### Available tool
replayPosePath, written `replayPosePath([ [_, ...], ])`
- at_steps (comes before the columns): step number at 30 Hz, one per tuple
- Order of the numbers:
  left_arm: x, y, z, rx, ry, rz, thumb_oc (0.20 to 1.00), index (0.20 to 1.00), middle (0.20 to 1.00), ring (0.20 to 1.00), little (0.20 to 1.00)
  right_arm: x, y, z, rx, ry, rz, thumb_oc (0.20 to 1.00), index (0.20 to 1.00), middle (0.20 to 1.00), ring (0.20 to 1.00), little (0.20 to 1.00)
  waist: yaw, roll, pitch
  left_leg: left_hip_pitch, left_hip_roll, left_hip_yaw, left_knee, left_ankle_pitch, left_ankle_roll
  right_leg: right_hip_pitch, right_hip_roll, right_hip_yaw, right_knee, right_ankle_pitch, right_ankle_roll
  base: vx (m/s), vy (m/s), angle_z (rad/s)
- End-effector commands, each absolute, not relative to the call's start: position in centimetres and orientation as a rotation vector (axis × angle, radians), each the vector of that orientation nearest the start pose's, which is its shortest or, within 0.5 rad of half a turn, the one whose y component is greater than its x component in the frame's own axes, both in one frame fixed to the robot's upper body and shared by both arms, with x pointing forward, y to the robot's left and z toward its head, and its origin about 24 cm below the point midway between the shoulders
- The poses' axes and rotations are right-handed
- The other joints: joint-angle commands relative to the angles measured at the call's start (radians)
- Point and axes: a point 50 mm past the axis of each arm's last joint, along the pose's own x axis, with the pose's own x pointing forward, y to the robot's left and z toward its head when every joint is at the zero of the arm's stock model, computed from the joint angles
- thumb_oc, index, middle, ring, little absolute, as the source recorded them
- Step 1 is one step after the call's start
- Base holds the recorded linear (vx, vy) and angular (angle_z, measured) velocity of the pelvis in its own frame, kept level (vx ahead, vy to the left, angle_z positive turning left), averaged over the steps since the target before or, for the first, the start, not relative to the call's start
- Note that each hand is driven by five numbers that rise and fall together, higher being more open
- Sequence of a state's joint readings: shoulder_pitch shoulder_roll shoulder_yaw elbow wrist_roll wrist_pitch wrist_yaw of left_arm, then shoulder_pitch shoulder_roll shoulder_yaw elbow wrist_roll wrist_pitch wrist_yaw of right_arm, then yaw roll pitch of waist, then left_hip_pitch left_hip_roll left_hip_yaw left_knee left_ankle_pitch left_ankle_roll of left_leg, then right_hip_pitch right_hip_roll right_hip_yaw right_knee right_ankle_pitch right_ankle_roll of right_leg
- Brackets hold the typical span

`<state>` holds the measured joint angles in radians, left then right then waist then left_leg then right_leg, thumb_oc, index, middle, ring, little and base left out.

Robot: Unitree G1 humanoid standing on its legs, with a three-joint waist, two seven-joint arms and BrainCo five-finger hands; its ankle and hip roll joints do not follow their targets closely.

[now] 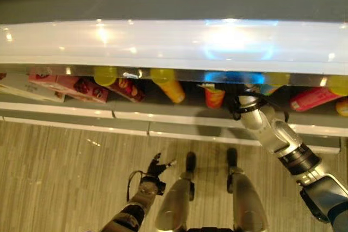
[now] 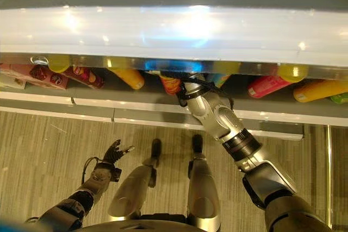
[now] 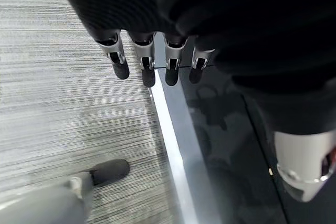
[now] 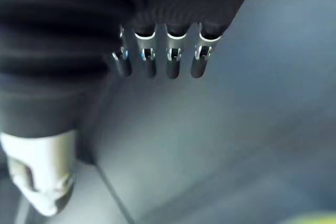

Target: Put the goods on the table back onto the shelves and tidy them up.

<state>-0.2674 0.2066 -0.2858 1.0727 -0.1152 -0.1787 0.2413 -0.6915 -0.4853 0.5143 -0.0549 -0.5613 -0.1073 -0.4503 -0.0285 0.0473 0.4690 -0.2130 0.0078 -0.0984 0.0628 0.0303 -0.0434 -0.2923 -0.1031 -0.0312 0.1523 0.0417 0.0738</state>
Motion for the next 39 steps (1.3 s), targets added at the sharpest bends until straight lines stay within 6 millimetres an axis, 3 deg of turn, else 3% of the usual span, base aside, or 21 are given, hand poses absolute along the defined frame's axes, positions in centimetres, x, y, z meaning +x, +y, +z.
replayPosePath([
  [1, 21.6, 21.5, -10.5, 0.354, 0.673, 0.152, 1.000, 1.000, 1.000, 1.000, 1.000, 27.6, -6.4, 22.6, -0.788, -1.096, 0.288, 1.000, 1.000, 1.000, 1.000, 1.000, 0.025, -0.085, -0.129, 0.023, 0.068, 0.061, 0.053, -0.134, -0.025, 0.063, -0.111, 0.010, -0.087, 0.005, 0.084, 0.05, -0.046, -0.10],
  [4, 21.1, 22.5, -10.7, 0.366, 0.692, 0.128, 1.000, 1.000, 1.000, 1.000, 1.000, 26.9, -6.3, 21.4, -0.728, -0.960, 0.597, 1.000, 1.000, 1.000, 1.000, 1.000, 0.020, -0.113, -0.176, 0.064, 0.079, 0.071, -0.011, -0.103, -0.026, 0.090, -0.104, 0.009, -0.123, 0.018, 0.089, 0.04, -0.021, -0.08],
  [7, 20.6, 22.6, -11.0, 0.363, 0.716, 0.105, 1.000, 1.000, 1.000, 1.000, 1.000, 26.5, -7.1, 19.9, -0.637, -0.825, 0.724, 1.000, 1.000, 1.000, 1.000, 1.000, 0.012, -0.123, -0.204, 0.099, 0.083, 0.087, -0.048, -0.093, -0.028, 0.109, -0.100, 0.009, -0.142, 0.025, 0.094, 0.03, 0.020, -0.06],
  [9, 19.9, 22.3, -11.4, 0.363, 0.740, 0.053, 1.000, 1.000, 1.000, 1.000, 1.000, 25.8, -8.5, 17.3, -0.589, -0.645, 0.871, 1.000, 1.000, 1.000, 1.000, 1.000, 0.001, -0.132, -0.238, 0.139, 0.083, 0.100, -0.074, -0.091, -0.026, 0.131, -0.099, 0.012, -0.150, 0.023, 0.101, 0.05, 0.045, -0.19],
  [11, 19.1, 22.1, -11.9, 0.365, 0.761, 0.024, 1.000, 1.000, 1.000, 1.000, 1.000, 25.5, -10.5, 15.2, -0.623, -0.516, 0.884, 1.000, 1.000, 1.000, 1.000, 1.000, -0.013, -0.136, -0.260, 0.179, 0.079, 0.114, -0.097, -0.092, -0.022, 0.145, -0.100, 0.022, -0.145, 0.024, 0.109, 0.03, 0.075, -0.20],
  [16, 17.7, 21.7, -12.7, 0.352, 0.794, 0.010, 1.000, 1.000, 1.000, 1.000, 1.000, 24.3, -15.5, 14.2, -0.755, -0.435, 0.711, 1.000, 1.000, 1.000, 1.000, 1.000, -0.047, -0.143, -0.308, 0.221, 0.056, 0.142, -0.116, -0.105, -0.005, 0.151, -0.109, 0.062, -0.154, 0.043, 0.130, 0.00, 0.112, -0.31],
  [18, 17.1, 21.8, -13.0, 0.342, 0.815, 0.019, 1.000, 1.000, 1.000, 1.000, 1.000, 24.3, -18.1, 12.6, -0.795, -0.341, 0.587, 1.000, 1.000, 1.000, 1.000, 1.000, -0.069, -0.151, -0.317, 0.232, 0.033, 0.154, -0.108, -0.122, 0.012, 0.142, -0.118, 0.095, -0.153, 0.062, 0.144, -0.04, 0.149, -0.35],
  [19, 17.1, 21.7, -13.0, 0.343, 0.815, 0.018, 1.000, 1.000, 1.000, 1.000, 1.000, 24.2, -18.1, 12.6, -0.795, -0.340, 0.586, 1.000, 1.000, 1.000, 1.000, 1.000, -0.066, -0.151, -0.317, 0.233, 0.032, 0.156, -0.108, -0.122, 0.012, 0.142, -0.118, 0.098, -0.153, 0.062, 0.144, -0.03, 0.154, -0.24],
  [21, 16.8, 21.6, -13.2, 0.340, 0.829, 0.024, 1.000, 1.000, 1.000, 1.000, 1.000, 23.7, -21.2, 10.8, -0.806, -0.235, 0.417, 1.000, 1.000, 1.000, 1.000, 1.000, -0.094, -0.161, -0.320, 0.244, 0.007, 0.182, -0.103, -0.139, 0.030, 0.119, -0.126, 0.147, -0.149, 0.085, 0.162, -0.04, 0.180, -0.37],
  [24, 16.6, 22.1, -13.2, 0.341, 0.839, 0.056, 1.000, 1.000, 1.000, 1.000, 1.000, 22.4, -24.8, 9.7, -0.785, -0.151, 0.203, 1.000, 1.000, 1.000, 1.000, 1.000, -0.135, -0.170, -0.313, 0.262, -0.018, 0.211, -0.105, -0.155, 0.050, 0.092, -0.127, 0.209, -0.141, 0.112, 0.183, -0.03, 0.155, -0.58],
  [28, 16.4, 23.0, -13.2, 0.359, 0.856, 0.071, 1.000, 1.000, 1.000, 1.000, 1.000, 20.7, -26.8, 7.5, -0.716, -0.027, 0.114, 1.000, 1.000, 1.000, 1.000, 1.000, -0.166, -0.187, -0.308, 0.283, -0.034, 0.248, -0.119, -0.156, 0.058, 0.056, -0.117, 0.256, -0.132, 0.150, 0.188, -0.03, 0.079, -0.61],
  [31, 16.9, 23.3, -13.0, 0.381, 0.856, 0.072, 1.000, 1.000, 1.000, 1.000, 1.000, 19.6, -27.7, 4.0, -0.608, 0.122, 0.041, 1.000, 1.000, 1.000, 1.000, 1.000, -0.164, -0.178, -0.260, 0.294, -0.007, 0.297, -0.126, -0.148, 0.054, 0.023, -0.142, 0.097, -0.079, 0.129, 0.175, -0.11, -0.029, -0.75],
  [32, 16.5, 23.5, -13.1, 0.391, 0.873, 0.059, 1.000, 1.000, 1.000, 1.000, 1.000, 18.5, -27.8, 0.7, -0.496, 0.252, 0.011, 1.000, 1.000, 1.000, 1.000, 1.000, -0.160, -0.167, -0.252, 0.298, 0.023, 0.330, -0.124, -0.142, 0.046, 0.042, -0.163, 0.006, -0.066, 0.099, 0.156, -0.10, -0.090, -0.42],
  [33, 16.4, 23.7, -13.1, 0.396, 0.878, 0.056, 1.000, 1.000, 1.000, 1.000, 1.000, 18.1, -27.6, -0.8, -0.462, 0.309, 0.003, 1.000, 1.000, 1.000, 1.000, 1.000, -0.156, -0.162, -0.249, 0.300, 0.036, 0.345, -0.119, -0.142, 0.044, 0.052, -0.173, -0.018, -0.062, 0.094, 0.153, -0.08, -0.076, -0.43],
  [34, 16.4, 23.7, -13.1, 0.396, 0.878, 0.056, 1.000, 1.000, 1.000, 1.000, 1.000, 18.1, -27.6, -0.8, -0.461, 0.308, 0.004, 1.000, 1.000, 1.000, 1.000, 1.000, -0.156, -0.164, -0.251, 0.297, 0.035, 0.346, -0.119, -0.140, 0.044, 0.050, -0.174, -0.016, -0.064, 0.097, 0.153, -0.12, -0.100, -0.67],
  [35, 16.3, 23.7, -13.2, 0.393, 0.884, 0.053, 1.000, 1.000, 1.000, 1.000, 1.000, 17.7, -26.7, -3.9, -0.388, 0.415, -0.016, 1.000, 1.000, 1.000, 1.000, 1.000, -0.145, -0.152, -0.252, 0.288, 0.059, 0.378, -0.100, -0.144, 0.042, 0.070, -0.206, -0.054, -0.055, 0.092, 0.143, -0.13, -0.119, -0.79],
  [37, 16.7, 23.8, -12.9, 0.397, 0.861, 0.054, 1.000, 1.000, 1.000, 1.000, 1.000, 17.9, -24.8, -5.4, -0.351, 0.455, 0.023, 1.000, 1.000, 1.000, 1.000, 1.000, -0.131, -0.150, -0.258, 0.277, 0.078, 0.418, -0.086, -0.142, 0.038, 0.093, -0.240, -0.097, -0.051, 0.104, 0.142, -0.08, -0.132, -0.76],
  [39, 17.2, 23.4, -12.7, 0.387, 0.841, 0.049, 1.000, 1.000, 1.000, 1.000, 1.000, 17.2, -23.4, -7.6, -0.273, 0.545, 0.030, 1.000, 1.000, 1.000, 1.000, 1.000, -0.104, -0.141, -0.273, 0.287, 0.103, 0.466, -0.077, -0.159, 0.025, 0.133, -0.272, -0.188, -0.043, 0.097, 0.157, 0.02, -0.108, -0.80],
])
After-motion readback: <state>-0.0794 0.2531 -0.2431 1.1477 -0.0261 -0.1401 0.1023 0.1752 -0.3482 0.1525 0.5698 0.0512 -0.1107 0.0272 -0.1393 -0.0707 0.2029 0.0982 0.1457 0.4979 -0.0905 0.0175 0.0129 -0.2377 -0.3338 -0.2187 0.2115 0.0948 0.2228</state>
